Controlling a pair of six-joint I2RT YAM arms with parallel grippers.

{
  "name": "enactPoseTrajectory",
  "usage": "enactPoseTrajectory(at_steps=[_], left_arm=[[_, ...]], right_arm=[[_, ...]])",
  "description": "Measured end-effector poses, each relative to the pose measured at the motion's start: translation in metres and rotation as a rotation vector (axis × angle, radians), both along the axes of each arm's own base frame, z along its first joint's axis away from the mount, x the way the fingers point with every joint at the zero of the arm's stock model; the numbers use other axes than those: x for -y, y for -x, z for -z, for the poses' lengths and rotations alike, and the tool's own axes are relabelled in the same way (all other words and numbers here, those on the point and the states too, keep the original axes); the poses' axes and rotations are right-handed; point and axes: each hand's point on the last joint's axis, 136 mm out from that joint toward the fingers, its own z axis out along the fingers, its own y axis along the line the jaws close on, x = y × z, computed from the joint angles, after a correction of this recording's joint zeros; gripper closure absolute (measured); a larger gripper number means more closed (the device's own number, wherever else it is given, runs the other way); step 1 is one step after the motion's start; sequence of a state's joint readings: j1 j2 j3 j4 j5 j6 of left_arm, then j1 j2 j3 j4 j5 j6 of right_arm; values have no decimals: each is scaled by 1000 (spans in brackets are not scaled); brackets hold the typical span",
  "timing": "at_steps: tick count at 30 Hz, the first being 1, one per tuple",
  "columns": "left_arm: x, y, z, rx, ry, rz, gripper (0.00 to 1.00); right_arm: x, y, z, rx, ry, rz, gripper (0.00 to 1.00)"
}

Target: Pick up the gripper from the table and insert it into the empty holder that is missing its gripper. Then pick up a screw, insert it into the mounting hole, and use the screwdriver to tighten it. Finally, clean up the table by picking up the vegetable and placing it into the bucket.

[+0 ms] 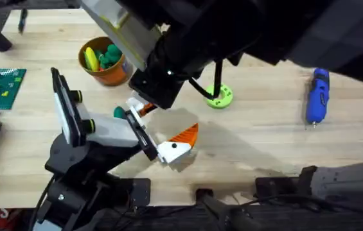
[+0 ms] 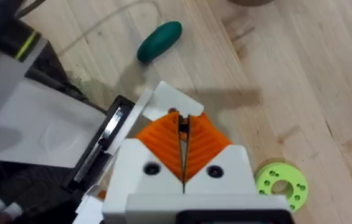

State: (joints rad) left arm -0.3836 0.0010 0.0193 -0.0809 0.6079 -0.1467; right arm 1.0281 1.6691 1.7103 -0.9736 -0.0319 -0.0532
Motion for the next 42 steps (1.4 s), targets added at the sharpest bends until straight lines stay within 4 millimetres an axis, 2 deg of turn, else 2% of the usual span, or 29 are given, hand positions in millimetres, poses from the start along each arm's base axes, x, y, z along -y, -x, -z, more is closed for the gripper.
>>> enactPoseTrajectory(at_steps=[6, 14, 42], left_arm=[[0, 0, 0, 0, 0, 0, 11], [0, -1, 0, -6, 4, -5, 11], [0, -1, 0, -6, 4, -4, 11]], right_arm=[[-3, 6, 2, -24, -7, -19, 995], [-7, 6, 14, -47, 19, -31, 995], [-6, 6, 15, -29, 30, -61, 993]])
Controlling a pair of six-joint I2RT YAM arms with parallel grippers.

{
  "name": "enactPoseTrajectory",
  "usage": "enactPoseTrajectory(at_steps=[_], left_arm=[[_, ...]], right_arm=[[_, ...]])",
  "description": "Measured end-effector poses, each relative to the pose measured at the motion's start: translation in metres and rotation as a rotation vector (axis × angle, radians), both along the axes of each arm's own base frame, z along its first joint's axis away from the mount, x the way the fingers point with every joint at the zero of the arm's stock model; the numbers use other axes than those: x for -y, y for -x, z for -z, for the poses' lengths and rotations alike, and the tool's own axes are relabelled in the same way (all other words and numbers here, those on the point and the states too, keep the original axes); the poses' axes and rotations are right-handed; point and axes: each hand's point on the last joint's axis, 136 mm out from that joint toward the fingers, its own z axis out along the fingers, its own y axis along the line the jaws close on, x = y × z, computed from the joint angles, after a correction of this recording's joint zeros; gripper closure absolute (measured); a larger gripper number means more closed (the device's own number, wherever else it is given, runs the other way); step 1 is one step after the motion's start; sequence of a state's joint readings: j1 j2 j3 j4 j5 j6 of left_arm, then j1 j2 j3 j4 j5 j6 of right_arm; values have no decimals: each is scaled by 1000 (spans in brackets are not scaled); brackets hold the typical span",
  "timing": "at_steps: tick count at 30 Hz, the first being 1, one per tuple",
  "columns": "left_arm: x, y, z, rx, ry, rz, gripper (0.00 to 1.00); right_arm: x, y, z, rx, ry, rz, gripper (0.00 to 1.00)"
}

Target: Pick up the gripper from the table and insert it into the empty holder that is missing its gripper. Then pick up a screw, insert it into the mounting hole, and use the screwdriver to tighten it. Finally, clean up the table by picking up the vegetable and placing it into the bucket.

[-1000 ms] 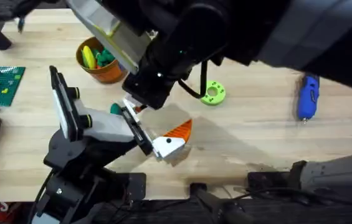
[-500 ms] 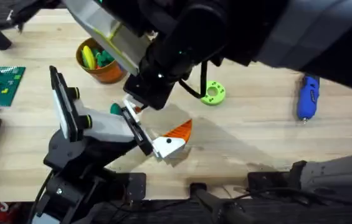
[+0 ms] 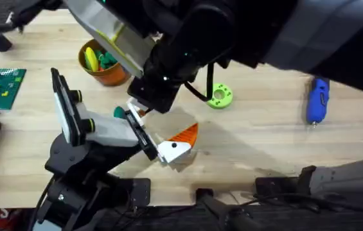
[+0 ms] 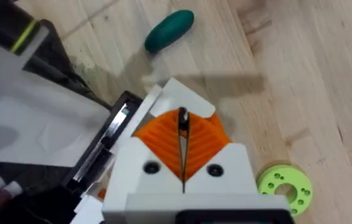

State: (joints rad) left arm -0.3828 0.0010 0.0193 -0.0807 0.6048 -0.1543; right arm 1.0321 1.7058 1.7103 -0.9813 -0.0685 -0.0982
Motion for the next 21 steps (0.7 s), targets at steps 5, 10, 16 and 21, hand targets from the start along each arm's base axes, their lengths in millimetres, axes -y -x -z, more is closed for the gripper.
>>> enactPoseTrajectory(at_steps=[5, 10, 16, 21], left_arm=[[0, 0, 0, 0, 0, 0, 11], [0, 0, 0, -2, 0, -2, 11], [0, 0, 0, -9, 4, -3, 11], [0, 0, 0, -10, 5, -3, 11]], right_arm=[[0, 0, 0, 1, -1, 0, 993], [-1, -1, 1, 0, 1, 0, 993], [-6, -5, 2, 9, -8, 2, 993], [-11, -7, 2, 16, -20, 2, 993]])
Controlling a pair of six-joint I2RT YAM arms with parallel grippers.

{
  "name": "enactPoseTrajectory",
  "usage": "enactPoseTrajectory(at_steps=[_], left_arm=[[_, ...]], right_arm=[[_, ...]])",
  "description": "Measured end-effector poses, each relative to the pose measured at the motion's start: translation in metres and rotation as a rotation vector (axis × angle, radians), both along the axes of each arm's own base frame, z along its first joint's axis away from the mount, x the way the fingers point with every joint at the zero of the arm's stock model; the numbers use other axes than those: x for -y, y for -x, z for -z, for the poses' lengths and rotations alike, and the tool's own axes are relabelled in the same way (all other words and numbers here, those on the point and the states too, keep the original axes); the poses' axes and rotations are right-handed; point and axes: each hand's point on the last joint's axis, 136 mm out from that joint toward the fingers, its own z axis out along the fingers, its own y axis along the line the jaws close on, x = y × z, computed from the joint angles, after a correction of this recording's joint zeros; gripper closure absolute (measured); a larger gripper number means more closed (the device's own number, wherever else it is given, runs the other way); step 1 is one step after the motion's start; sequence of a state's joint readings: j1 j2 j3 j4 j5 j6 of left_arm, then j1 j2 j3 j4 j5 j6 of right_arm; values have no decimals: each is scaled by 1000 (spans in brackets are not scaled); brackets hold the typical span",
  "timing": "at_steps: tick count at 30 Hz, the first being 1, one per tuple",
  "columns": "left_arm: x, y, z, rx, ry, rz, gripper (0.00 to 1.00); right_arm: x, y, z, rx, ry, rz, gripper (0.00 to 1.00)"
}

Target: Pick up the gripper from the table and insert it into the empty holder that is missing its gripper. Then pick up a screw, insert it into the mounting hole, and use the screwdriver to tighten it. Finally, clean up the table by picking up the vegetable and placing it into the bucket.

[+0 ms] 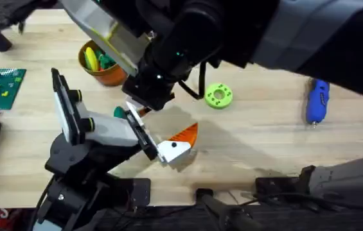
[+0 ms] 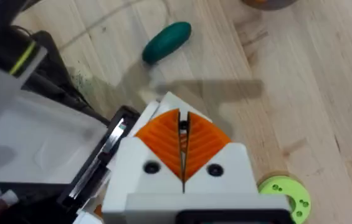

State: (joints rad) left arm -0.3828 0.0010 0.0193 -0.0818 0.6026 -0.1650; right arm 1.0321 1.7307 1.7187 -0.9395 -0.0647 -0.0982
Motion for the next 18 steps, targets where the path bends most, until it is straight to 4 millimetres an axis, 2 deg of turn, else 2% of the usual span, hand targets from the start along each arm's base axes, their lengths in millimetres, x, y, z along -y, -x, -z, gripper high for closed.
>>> enactPoseTrajectory(at_steps=[18], left_arm=[[0, 0, 0, 3, -2, 4, 11]], right_arm=[[-5, 2, 0, 6, -10, -11, 993]])
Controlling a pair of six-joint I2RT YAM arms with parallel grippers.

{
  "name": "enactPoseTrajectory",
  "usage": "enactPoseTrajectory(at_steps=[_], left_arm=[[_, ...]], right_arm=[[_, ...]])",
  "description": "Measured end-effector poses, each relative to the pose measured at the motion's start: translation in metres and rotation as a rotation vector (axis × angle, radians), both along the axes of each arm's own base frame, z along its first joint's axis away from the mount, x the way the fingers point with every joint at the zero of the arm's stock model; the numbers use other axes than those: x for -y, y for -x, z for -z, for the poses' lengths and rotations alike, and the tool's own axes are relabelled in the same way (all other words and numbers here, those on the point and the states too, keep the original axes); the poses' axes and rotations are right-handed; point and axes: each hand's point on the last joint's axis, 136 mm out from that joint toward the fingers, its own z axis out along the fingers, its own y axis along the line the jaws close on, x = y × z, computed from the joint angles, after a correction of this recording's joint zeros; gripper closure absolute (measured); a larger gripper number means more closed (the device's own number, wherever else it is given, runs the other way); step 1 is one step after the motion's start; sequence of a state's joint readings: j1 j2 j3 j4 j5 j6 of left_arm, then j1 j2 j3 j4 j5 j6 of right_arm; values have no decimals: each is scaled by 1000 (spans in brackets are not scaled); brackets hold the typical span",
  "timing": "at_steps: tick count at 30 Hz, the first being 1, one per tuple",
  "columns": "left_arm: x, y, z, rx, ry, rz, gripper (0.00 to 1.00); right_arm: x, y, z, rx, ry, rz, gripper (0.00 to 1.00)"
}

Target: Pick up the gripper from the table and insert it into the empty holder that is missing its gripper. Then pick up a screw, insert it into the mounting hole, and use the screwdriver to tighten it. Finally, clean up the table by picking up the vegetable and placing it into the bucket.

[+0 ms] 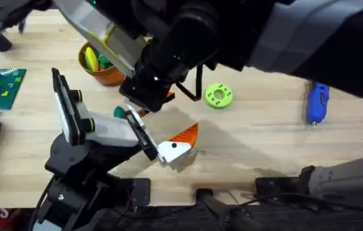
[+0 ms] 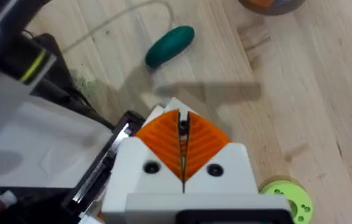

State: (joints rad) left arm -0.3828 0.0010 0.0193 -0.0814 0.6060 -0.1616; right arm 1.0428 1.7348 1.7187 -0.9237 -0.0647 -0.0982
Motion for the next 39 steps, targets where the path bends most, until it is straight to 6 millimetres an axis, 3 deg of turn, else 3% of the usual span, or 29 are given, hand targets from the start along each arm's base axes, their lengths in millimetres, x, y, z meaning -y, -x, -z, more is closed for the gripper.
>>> enactPoseTrajectory(at_steps=[39], left_arm=[[1, 2, 0, -2, 1, 11, 11]], right_arm=[[11, 6, 10, 31, 92, -43, 993]])
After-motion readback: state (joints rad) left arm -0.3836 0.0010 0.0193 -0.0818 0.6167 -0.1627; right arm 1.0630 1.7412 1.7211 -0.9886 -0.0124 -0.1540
